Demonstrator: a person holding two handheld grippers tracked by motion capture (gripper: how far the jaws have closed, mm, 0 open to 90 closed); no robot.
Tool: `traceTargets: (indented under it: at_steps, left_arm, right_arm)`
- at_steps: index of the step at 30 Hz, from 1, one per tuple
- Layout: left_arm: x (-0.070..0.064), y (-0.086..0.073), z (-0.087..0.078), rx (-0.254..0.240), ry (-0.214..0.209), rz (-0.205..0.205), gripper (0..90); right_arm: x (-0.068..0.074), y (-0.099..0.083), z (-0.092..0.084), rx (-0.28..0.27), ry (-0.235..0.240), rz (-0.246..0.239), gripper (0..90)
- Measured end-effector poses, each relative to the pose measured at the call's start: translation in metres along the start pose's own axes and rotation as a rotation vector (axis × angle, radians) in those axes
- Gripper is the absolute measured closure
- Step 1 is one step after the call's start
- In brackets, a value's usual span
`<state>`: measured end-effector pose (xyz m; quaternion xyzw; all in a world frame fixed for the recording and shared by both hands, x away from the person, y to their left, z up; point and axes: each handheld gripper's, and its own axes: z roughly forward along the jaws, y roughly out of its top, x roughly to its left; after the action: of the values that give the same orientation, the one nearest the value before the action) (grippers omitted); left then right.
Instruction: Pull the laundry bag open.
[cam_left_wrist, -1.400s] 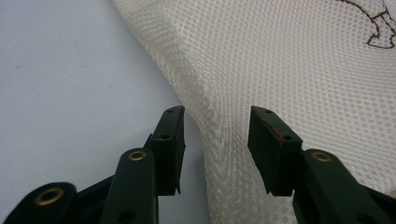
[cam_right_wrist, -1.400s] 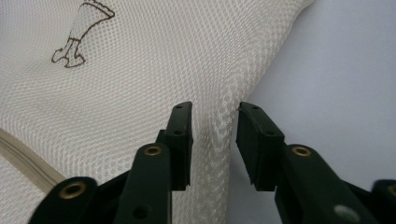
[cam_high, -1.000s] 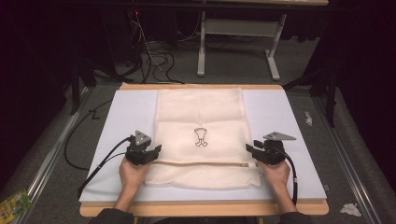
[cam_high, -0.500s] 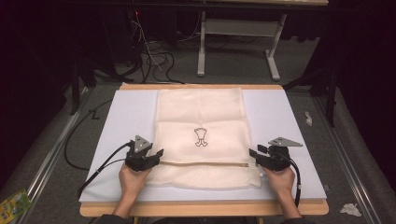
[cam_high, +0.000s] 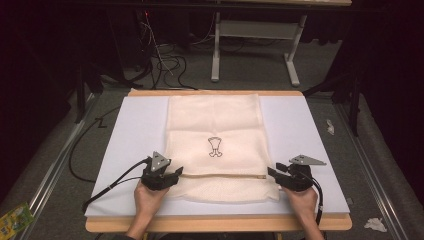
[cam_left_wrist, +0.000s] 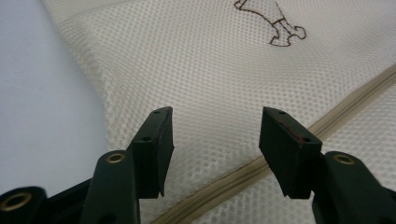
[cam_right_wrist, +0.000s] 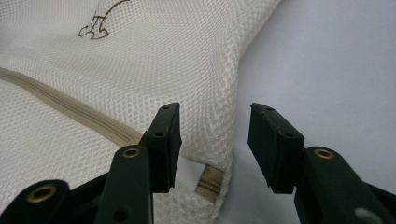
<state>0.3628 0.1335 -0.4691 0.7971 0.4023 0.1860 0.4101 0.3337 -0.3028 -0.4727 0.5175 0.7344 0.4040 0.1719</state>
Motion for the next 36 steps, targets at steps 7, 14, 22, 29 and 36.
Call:
traceTargets:
  at_steps: [7,14,22,29,36]
  left_arm:
    - [-0.02,0.007,0.011,0.004,-0.05,0.025,45.0]
    - [-0.045,0.022,0.022,-0.002,-0.087,0.069,44.8]
    - [-0.066,0.034,0.041,0.026,-0.137,0.089,44.5]
    - [-0.08,0.039,0.055,0.049,-0.155,0.115,44.9]
    - [-0.082,0.041,0.064,0.068,-0.157,0.116,44.9]
  right_arm:
    - [0.003,0.001,0.008,0.025,0.015,0.006,56.1]
    - [0.005,0.004,0.014,0.051,0.014,0.007,56.1]
    - [0.009,0.009,0.02,0.093,0.012,-0.004,56.2]
    - [0.007,0.014,0.024,0.107,-0.014,0.013,51.2]
    - [0.01,0.016,0.026,0.115,0.006,0.001,52.2]
